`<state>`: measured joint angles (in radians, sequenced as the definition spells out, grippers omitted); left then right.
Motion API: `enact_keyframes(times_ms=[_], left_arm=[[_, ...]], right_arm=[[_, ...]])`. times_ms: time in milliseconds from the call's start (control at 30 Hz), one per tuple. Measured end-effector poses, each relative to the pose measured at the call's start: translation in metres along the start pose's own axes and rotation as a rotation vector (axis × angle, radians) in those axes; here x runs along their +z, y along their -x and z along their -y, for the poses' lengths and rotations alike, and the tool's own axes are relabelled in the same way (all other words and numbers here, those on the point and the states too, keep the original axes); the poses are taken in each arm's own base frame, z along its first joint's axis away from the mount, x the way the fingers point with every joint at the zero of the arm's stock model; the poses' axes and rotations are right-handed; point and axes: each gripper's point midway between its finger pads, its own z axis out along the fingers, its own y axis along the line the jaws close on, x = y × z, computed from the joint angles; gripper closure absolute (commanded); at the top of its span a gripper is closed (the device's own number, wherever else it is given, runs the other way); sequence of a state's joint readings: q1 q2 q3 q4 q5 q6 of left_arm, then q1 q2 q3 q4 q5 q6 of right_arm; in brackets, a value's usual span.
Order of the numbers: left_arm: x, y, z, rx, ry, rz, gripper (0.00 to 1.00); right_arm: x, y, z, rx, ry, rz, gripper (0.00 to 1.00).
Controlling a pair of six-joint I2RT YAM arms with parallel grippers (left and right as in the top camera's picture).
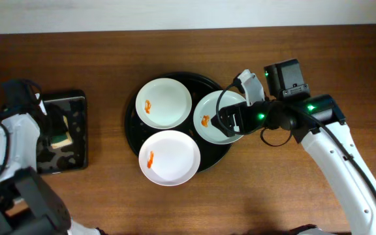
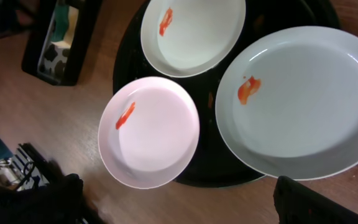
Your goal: Clean dirty plates on tray and stack at the side
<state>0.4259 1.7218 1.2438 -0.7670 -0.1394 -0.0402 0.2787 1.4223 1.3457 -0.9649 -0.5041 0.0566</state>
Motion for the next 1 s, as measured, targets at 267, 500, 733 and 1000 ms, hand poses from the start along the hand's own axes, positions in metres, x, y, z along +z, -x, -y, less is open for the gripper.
enact_keyframes(times_ms=[267, 500, 733, 1000], left_arm=[[0.067, 0.005, 0.016, 0.037, -0.034, -0.034, 0.84], [0.085, 0.007, 0.018, 0.043, -0.033, -0.051, 1.0], [0.044, 0.017, 0.031, 0.044, -0.14, -0.134, 1.0], [0.066, -0.005, 0.035, 0.053, -0.148, -0.156, 1.0]], right_arm=[[0.0, -0.002, 0.002, 0.005, -0.011, -0.006, 0.01], [0.0, -0.004, 0.002, 0.019, -0.011, -0.015, 0.01], [0.0, -0.005, 0.002, 0.025, -0.012, -0.019, 0.01], [0.002, 0.006, 0.002, 0.011, -0.009, 0.02, 0.01]])
